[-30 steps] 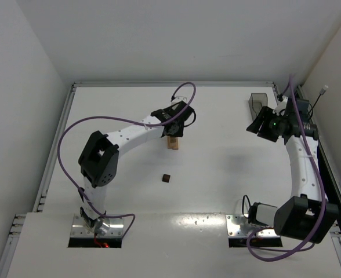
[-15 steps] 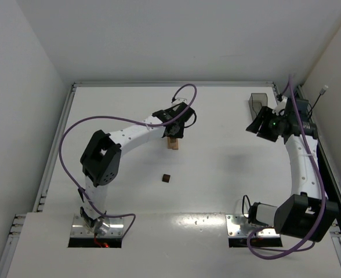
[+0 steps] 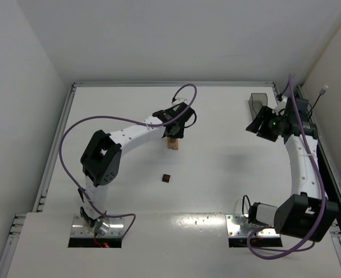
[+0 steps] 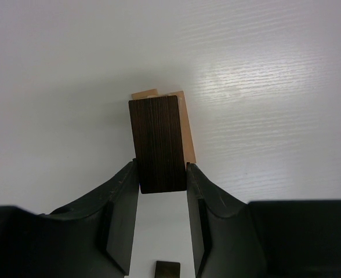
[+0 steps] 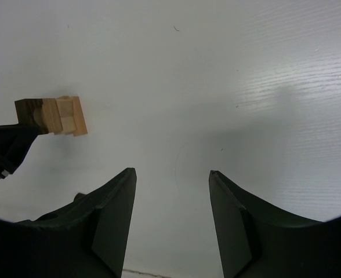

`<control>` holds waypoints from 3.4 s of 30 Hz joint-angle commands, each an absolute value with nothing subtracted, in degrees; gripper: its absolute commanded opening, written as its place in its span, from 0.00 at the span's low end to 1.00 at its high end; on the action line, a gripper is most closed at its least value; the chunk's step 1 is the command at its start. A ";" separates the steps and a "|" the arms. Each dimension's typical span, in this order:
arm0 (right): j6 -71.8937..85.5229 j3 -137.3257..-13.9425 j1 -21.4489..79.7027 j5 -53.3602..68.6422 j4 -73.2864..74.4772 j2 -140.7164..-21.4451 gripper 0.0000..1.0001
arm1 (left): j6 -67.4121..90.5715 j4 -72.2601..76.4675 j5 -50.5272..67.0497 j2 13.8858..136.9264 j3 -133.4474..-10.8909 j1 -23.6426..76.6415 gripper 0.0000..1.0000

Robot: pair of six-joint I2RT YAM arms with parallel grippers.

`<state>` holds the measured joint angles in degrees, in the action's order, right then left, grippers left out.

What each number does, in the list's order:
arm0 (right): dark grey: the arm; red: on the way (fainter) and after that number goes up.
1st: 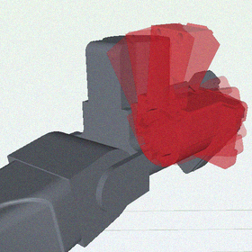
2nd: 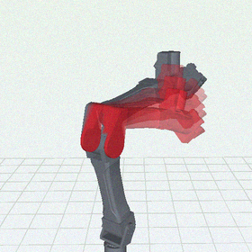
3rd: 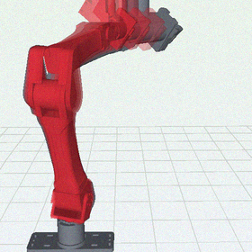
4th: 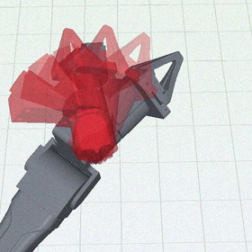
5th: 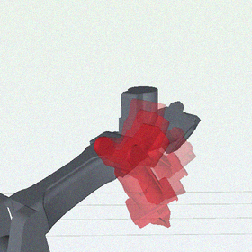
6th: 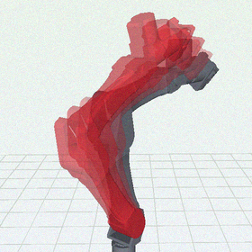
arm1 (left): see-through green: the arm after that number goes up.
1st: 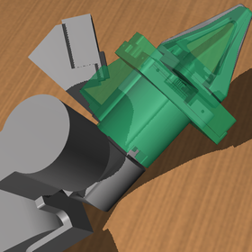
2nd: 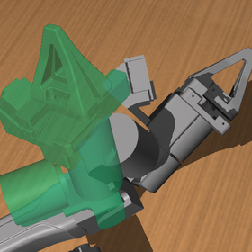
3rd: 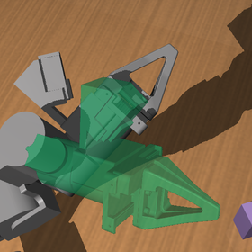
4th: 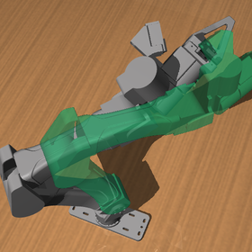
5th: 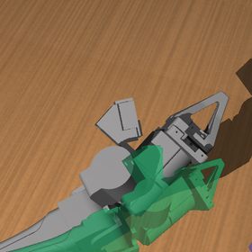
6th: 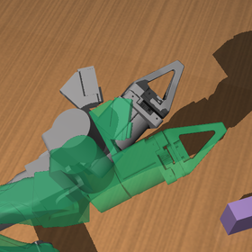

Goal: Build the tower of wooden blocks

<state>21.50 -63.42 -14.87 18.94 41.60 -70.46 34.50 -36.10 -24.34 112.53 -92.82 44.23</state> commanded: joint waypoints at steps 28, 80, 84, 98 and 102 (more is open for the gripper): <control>22.24 -62.31 -15.03 21.88 37.79 -69.43 0.50 | 32.43 -33.66 -24.97 111.61 -94.12 43.95 0.81; 17.40 -93.69 24.25 4.92 31.64 -115.84 0.11 | 17.84 -30.23 -13.18 88.24 -82.09 13.54 1.00; 17.40 -94.92 25.48 5.45 31.64 -117.07 0.11 | 18.46 -30.23 -13.18 88.86 -82.62 13.54 1.00; 17.93 -97.21 27.69 5.98 31.64 -119.27 0.14 | 18.98 -29.71 -12.66 88.86 -82.09 13.54 1.00; 17.93 -98.26 28.21 5.98 31.64 -119.79 0.16 | 18.98 -29.71 -12.66 88.86 -81.56 13.54 1.00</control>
<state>17.15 -95.11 27.64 5.23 33.06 -119.37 18.50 -31.53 -13.19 90.00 -82.13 13.93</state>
